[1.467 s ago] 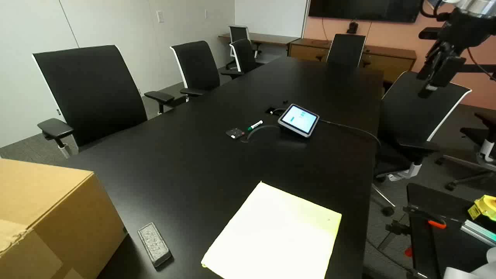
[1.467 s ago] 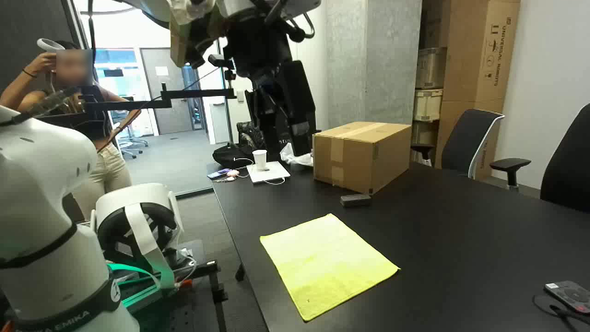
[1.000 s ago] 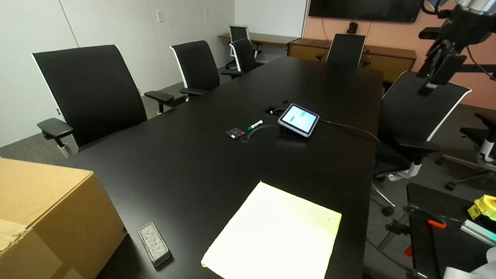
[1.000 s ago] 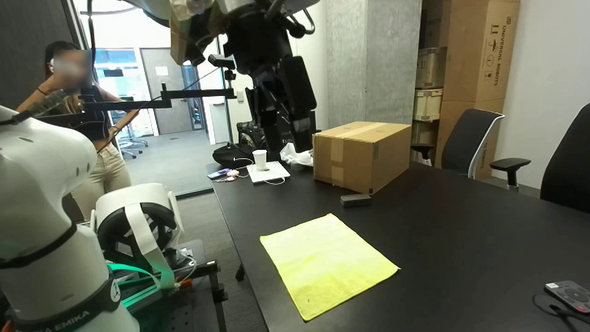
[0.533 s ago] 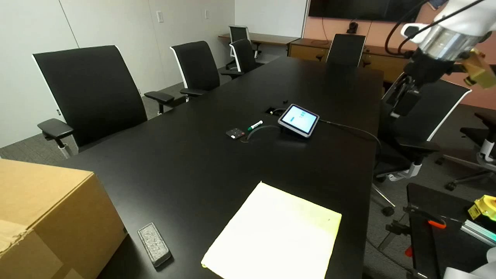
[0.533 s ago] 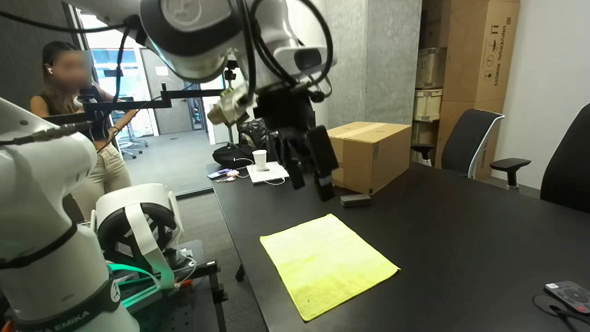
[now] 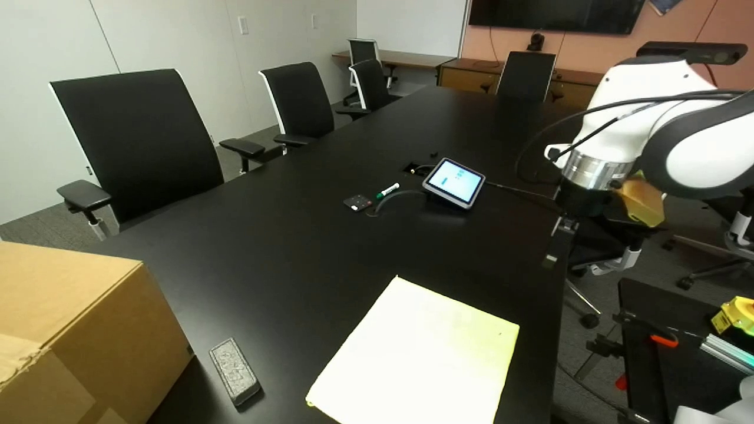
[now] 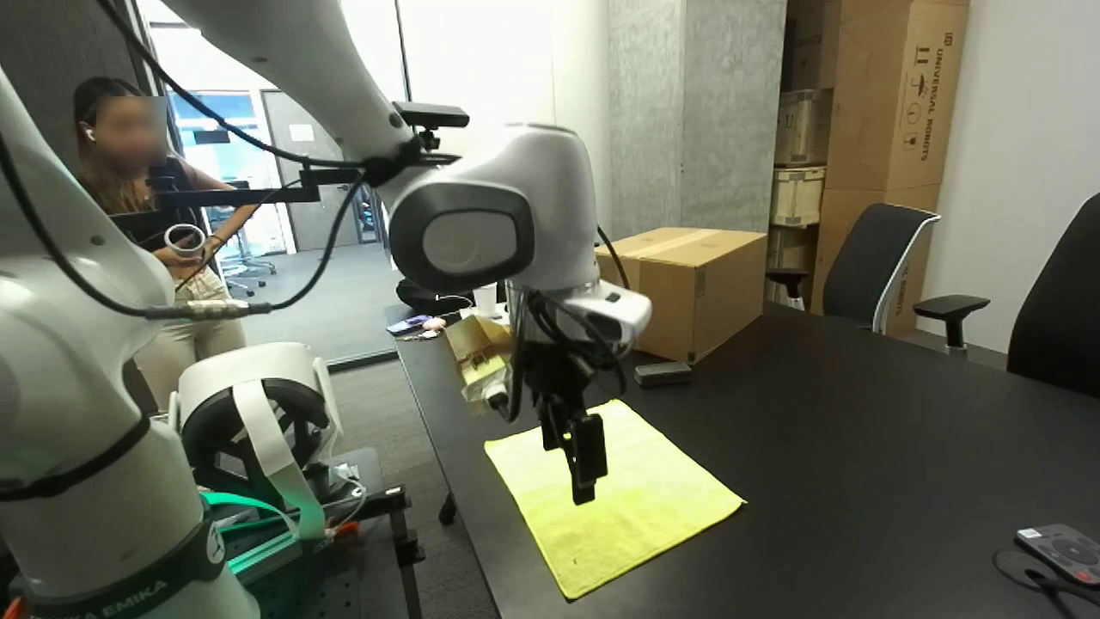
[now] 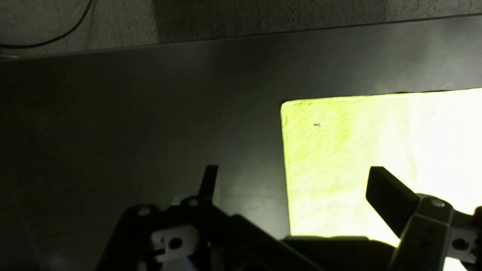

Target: Fold the yellow towel once from bottom to top

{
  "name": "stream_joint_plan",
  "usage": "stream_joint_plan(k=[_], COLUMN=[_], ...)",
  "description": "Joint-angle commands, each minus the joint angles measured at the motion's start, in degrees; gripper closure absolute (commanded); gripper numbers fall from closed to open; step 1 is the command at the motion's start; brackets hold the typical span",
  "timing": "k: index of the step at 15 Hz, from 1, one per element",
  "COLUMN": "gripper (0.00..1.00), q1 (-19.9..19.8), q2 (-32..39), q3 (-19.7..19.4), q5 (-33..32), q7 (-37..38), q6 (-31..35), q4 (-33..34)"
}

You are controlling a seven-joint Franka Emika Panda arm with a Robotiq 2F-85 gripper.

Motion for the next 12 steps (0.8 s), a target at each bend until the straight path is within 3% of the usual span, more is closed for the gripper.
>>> stream_joint_plan(k=[1,3,7,9,12], gripper=[0.0,0.0,0.0,0.0,0.0], q1=[2.87,2.93,-1.48,-2.07,-3.13], q2=[12.6,17.53,25.49,28.58,32.24], q3=[1.0,3.0,10.39,11.81,12.72], q5=[12.53,21.34,37.38,41.3,42.11], q7=[0.07,-3.24,-12.98,-17.19,-20.32], q6=[3.03,4.76,8.57,11.77,15.13], q4=[4.75,6.75,10.96,12.54,13.77])
